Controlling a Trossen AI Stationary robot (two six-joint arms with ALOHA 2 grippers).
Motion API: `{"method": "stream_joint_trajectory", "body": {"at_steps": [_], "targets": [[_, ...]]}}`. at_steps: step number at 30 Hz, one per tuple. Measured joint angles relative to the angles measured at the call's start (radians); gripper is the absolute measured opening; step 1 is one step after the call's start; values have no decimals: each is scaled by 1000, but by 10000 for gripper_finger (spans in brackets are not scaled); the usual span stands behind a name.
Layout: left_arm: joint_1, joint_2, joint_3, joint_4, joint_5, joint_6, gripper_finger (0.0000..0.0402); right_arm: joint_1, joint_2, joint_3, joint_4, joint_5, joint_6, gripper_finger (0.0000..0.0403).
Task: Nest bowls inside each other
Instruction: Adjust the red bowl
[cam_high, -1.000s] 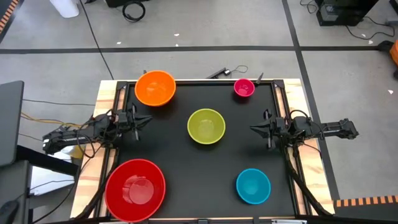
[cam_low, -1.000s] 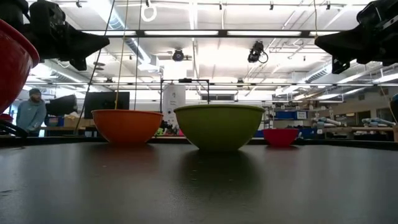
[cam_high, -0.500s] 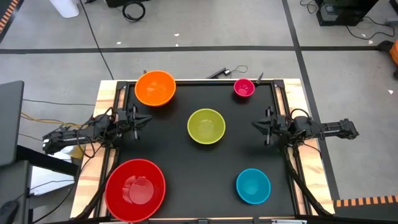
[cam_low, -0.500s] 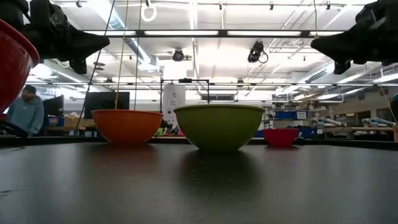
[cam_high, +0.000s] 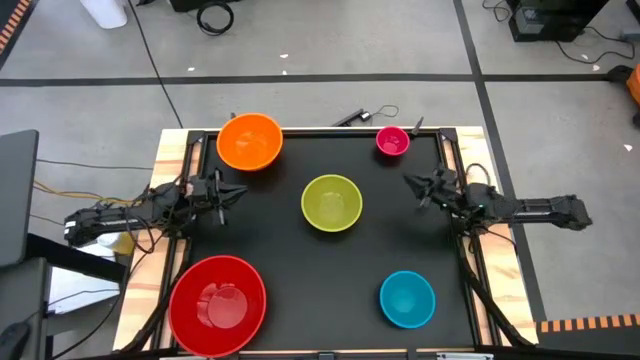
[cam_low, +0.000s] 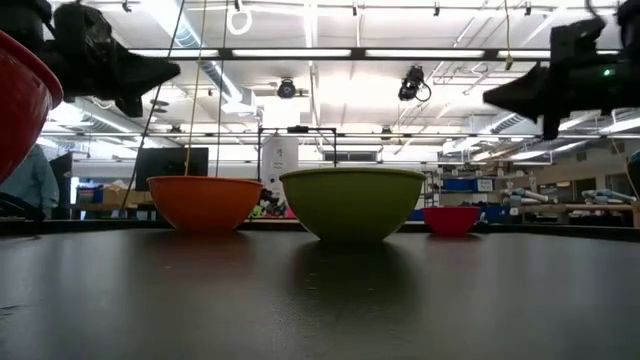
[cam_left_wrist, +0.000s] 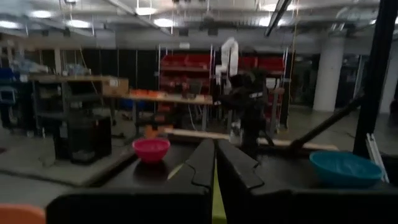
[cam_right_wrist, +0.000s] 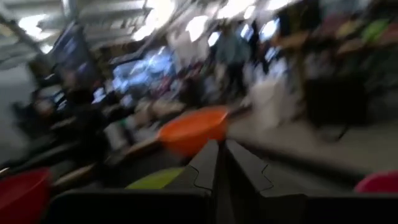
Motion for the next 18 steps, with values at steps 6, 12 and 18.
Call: {"method": "stream_joint_trajectory", "body": {"at_steps": [6, 12, 18], "targets": [[-1, 209, 72, -20, 4, -96, 23, -68, 303, 97, 161, -172, -14, 43], [-55, 451, 416, -390, 114, -143, 23, -101, 552, 324, 175, -227, -153, 94], [-192, 678, 740, -849, 116, -120, 23, -125, 736, 466, 171, -173, -239, 148]]}}
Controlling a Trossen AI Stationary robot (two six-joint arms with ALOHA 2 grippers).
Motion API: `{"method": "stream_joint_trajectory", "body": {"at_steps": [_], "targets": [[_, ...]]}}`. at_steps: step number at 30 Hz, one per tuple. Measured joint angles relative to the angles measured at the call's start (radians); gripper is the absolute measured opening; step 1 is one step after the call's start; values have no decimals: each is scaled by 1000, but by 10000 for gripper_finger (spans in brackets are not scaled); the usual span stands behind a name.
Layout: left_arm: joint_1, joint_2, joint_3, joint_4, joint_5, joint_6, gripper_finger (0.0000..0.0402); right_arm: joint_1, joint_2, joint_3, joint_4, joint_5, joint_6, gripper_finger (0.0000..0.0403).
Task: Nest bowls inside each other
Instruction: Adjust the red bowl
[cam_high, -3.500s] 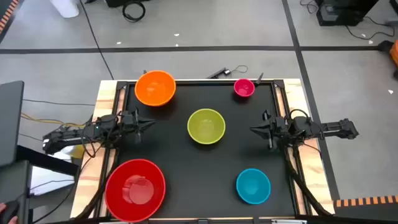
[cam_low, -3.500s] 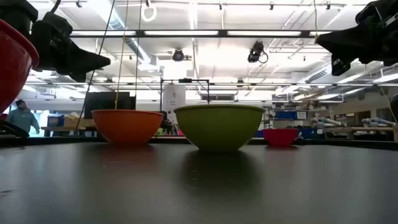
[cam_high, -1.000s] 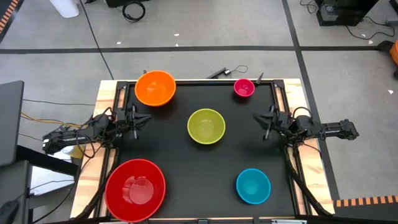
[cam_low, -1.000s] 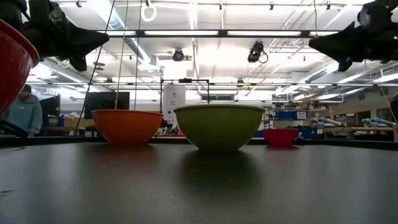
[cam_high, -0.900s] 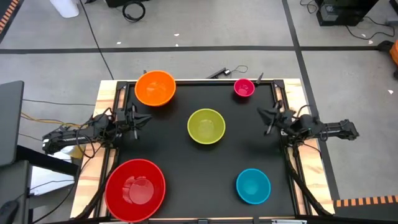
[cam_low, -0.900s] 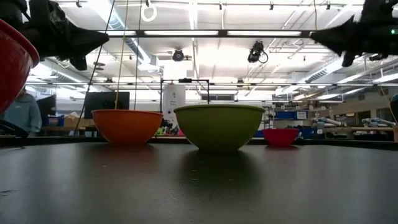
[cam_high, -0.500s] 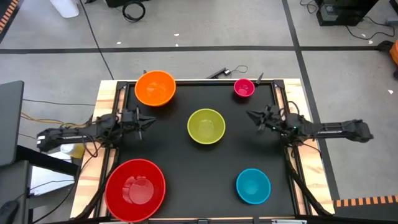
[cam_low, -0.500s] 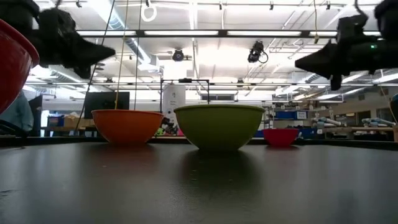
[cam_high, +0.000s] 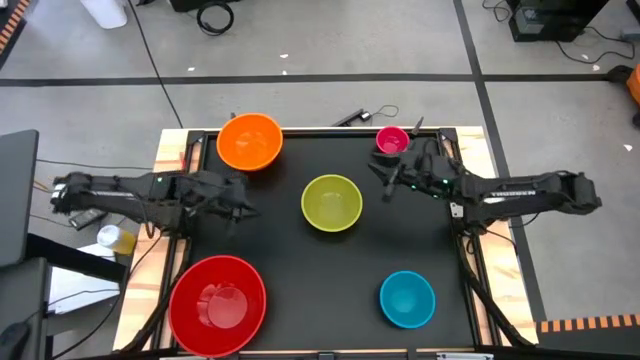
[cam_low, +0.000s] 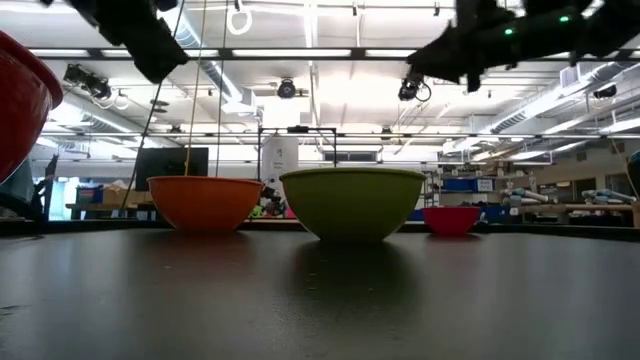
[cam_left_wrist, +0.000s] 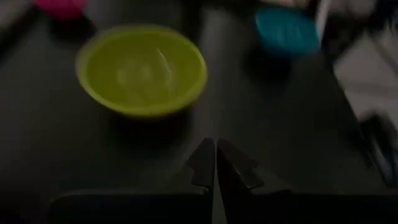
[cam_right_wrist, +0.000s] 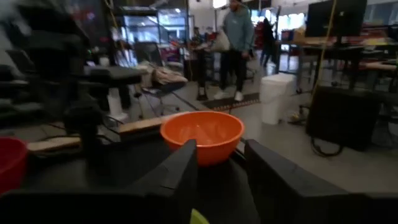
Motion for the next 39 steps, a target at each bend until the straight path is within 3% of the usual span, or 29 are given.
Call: {"method": "stream_joint_trajectory", "body": {"at_steps": [6, 11, 18, 22, 26, 31, 39], "targets": [[-153, 143, 118, -143, 41, 16, 23, 2, 129, 33, -8, -26, 60, 172], [-307, 231, 187, -333, 78, -155, 37, 47, 212, 33, -88, -61, 152, 174], [-469, 320, 202, -438, 41, -391, 127, 136, 312, 33, -88, -47, 203, 174], [-484, 365, 202, -555, -53, -436, 186, 176, 340, 32, -49, -29, 204, 174], [-484, 399, 202, -615, -63, -443, 220, 203, 345, 33, -35, -29, 203, 174], [-484, 437, 202, -567, -22, -434, 221, 213, 345, 32, -35, -29, 199, 174], [-464, 546, 202, -590, -81, -389, 161, 213, 345, 32, -29, -26, 193, 174]]}}
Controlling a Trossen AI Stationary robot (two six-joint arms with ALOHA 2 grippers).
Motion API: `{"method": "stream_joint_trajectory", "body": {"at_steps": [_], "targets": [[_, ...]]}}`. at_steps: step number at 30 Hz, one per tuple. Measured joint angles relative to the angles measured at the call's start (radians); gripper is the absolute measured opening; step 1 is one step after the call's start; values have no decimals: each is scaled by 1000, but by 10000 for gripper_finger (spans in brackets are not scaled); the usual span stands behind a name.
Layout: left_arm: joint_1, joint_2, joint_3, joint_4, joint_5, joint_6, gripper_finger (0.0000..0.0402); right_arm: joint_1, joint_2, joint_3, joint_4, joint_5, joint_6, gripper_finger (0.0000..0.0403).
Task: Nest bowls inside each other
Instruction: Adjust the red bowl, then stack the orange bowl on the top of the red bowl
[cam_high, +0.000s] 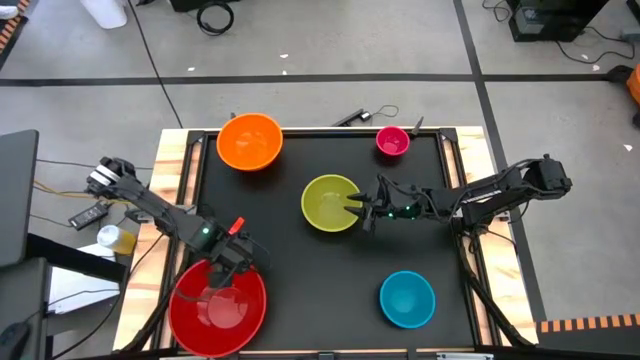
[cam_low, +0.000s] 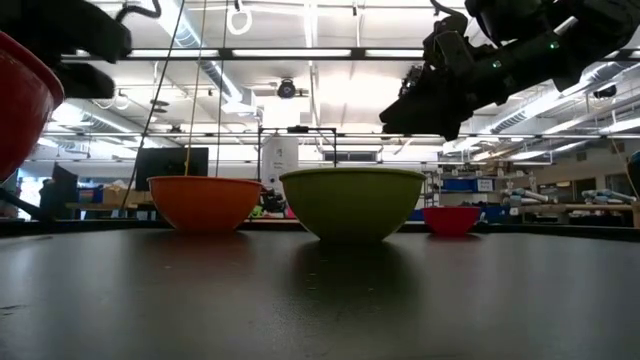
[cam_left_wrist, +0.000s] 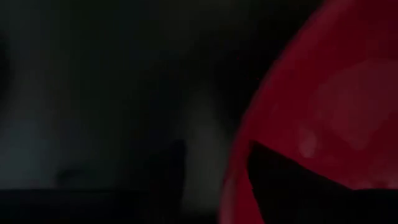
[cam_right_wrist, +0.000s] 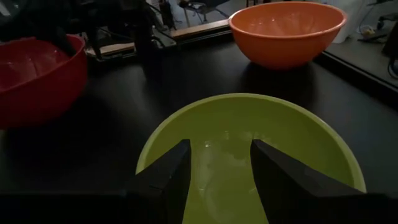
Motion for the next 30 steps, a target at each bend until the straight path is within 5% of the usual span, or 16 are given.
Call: {"method": "stream_joint_trajectory", "body": {"at_steps": [10, 18, 25, 30], "targets": [[196, 15, 0, 230, -101, 255, 144, -18, 0, 0, 34, 0, 3, 174], [263, -10, 12, 142, -97, 275, 144, -34, 0, 0, 27, 1, 14, 174], [254, -78, 143, 105, -107, 249, 144, -34, 0, 0, 29, 2, 31, 174], [268, -103, 235, 42, -305, 264, 144, -34, 0, 0, 33, 3, 42, 174]]}}
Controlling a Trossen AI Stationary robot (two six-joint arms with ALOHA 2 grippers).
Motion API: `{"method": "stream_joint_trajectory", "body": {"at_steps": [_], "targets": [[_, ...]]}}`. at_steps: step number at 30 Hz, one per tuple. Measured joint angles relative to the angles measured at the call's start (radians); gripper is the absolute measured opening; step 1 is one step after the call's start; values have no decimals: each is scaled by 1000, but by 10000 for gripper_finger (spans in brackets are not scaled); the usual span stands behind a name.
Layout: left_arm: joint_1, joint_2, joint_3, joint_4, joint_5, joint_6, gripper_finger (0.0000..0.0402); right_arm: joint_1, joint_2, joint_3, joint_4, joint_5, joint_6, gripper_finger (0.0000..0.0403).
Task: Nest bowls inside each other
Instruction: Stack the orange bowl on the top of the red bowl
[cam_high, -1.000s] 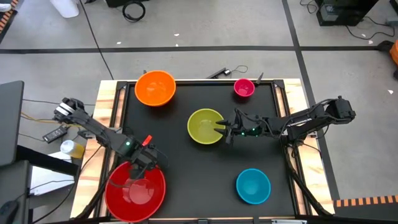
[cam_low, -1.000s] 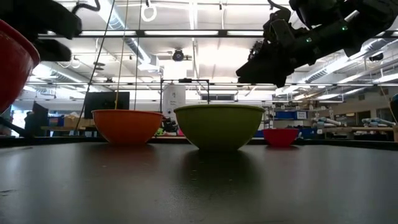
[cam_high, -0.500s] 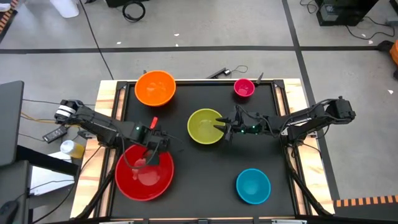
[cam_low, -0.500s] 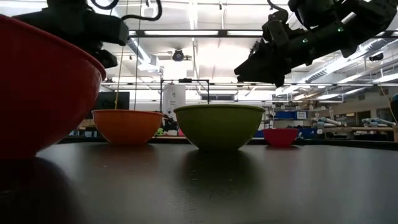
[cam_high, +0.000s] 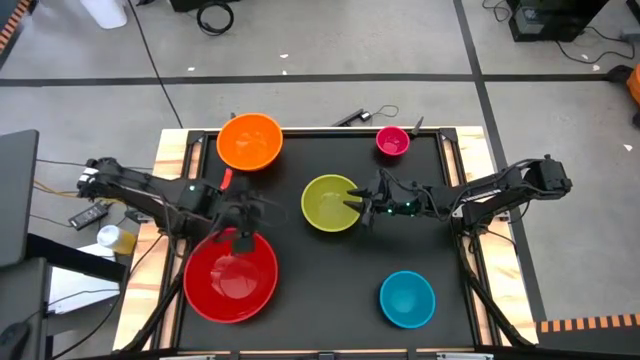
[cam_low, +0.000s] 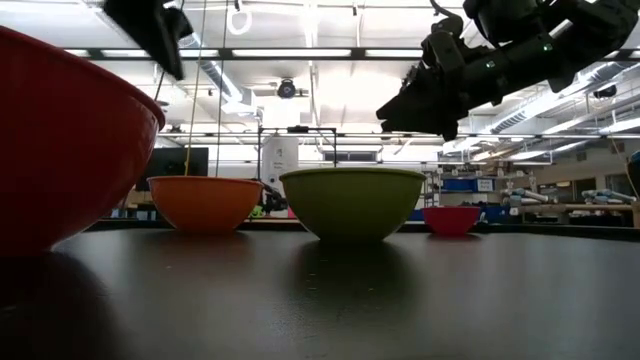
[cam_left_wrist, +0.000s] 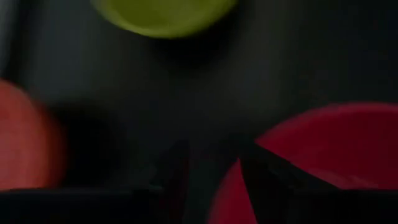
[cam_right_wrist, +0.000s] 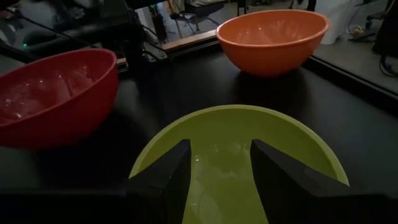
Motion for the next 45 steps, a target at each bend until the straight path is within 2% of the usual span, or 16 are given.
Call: {"method": "stream_joint_trajectory", "body": {"at_steps": [3, 9, 16, 21, 26, 35, 40, 45], "targets": [[45, 1, -15, -22, -115, 33, 146, 0, 0, 0, 3, 7, 17, 172], [243, 9, -150, 83, -165, 163, 187, 0, 17, 0, -5, 24, 20, 172], [498, 8, -287, 271, -167, 357, 248, 0, 53, 0, -15, 24, 19, 172], [639, 8, -315, 340, -148, 445, 254, -1, 72, 0, -26, 24, 17, 172], [724, 8, -358, 426, -38, 512, 237, -1, 71, 0, -34, 24, 10, 172], [775, 8, -444, 496, -23, 602, 188, -1, 71, 0, -21, 24, -13, 172], [802, 8, -502, 593, -19, 667, 130, -1, 71, 0, -20, 24, -16, 171], [798, 8, -511, 605, -32, 696, 47, -1, 71, 0, -20, 23, -16, 171]]}}
